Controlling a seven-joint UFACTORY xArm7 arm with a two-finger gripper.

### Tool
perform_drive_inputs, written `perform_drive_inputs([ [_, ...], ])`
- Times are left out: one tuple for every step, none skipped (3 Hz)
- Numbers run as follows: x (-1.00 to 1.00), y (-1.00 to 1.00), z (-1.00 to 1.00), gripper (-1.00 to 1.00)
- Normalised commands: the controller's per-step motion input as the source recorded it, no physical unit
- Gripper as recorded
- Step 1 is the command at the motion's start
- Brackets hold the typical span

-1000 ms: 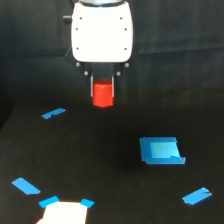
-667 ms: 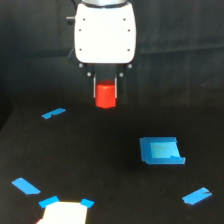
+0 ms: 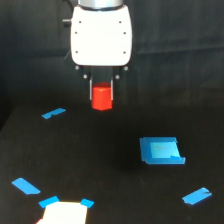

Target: Pick up the red object from the table

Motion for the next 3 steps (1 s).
perform_drive_inputs([
  [-0.4,-0.44,0.17,-1.0],
  [0.12,-0.62,0.95,-0.99],
  [0.28,-0.76,0.4,-0.99],
])
